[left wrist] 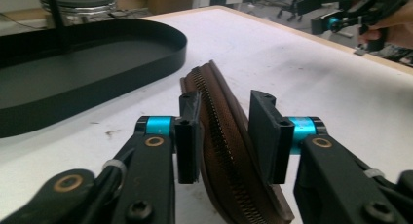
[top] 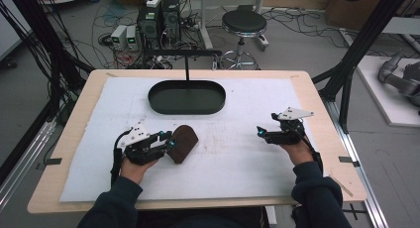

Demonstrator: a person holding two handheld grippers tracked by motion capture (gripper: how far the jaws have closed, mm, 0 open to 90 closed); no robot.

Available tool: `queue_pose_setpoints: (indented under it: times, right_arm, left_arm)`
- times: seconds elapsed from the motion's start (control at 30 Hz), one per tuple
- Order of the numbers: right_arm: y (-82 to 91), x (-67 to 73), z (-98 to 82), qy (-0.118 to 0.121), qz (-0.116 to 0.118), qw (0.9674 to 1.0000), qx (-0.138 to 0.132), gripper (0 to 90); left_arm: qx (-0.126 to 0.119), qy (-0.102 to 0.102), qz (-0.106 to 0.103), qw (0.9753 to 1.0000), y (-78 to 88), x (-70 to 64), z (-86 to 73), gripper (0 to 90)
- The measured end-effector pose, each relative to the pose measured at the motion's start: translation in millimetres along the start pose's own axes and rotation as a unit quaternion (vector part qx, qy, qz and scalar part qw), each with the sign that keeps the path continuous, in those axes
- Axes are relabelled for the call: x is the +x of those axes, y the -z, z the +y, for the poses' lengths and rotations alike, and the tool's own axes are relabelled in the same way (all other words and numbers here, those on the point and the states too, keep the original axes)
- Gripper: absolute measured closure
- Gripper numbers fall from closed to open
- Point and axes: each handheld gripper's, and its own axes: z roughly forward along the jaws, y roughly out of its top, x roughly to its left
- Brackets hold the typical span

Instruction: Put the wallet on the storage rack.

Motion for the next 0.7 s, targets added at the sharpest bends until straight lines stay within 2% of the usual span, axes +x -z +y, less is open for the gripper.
queue_pose_setpoints:
  times: [0.1,0.13,0.3,0.4,0.57,0.63,0.7]
  right_arm:
    - [0.0,0.2,0.1,0.000,0.000,1.0000,0.000,21.7]
    - [-0.1,0.1,0.0,0.000,0.000,1.0000,0.000,21.7]
    - [-0.1,0.0,-0.1,0.000,0.000,1.0000,0.000,21.7]
    - [-0.5,0.1,-0.1,0.000,0.002,1.0000,0.001,21.7]
    - [-0.5,-0.1,-0.3,-0.001,0.001,1.0000,0.000,21.7]
    - [-0.6,-0.2,-0.2,0.000,0.001,1.0000,0.000,21.7]
    - [-0.5,0.1,-0.2,-0.001,0.002,1.0000,0.001,21.7]
  left_arm:
    - [0.021,0.002,-0.013,0.9997,-6.4,-2.6,-2.8,60.7]
    - [0.026,-0.003,-0.008,0.9996,-9.4,-5.1,-5.2,59.3]
    - [0.028,0.003,-0.011,0.9995,-11.4,-5.6,-7.1,58.3]
    - [0.020,0.001,-0.020,0.9996,-11.7,-7.1,-6.8,57.5]
    - [-0.003,-0.008,-0.045,0.9990,-12.8,-12.6,-5.5,56.8]
    - [-0.010,-0.005,-0.055,0.9984,-13.8,-14.0,-5.6,54.2]
    - [-0.019,0.006,-0.064,0.9978,-15.4,-15.6,-6.5,50.9]
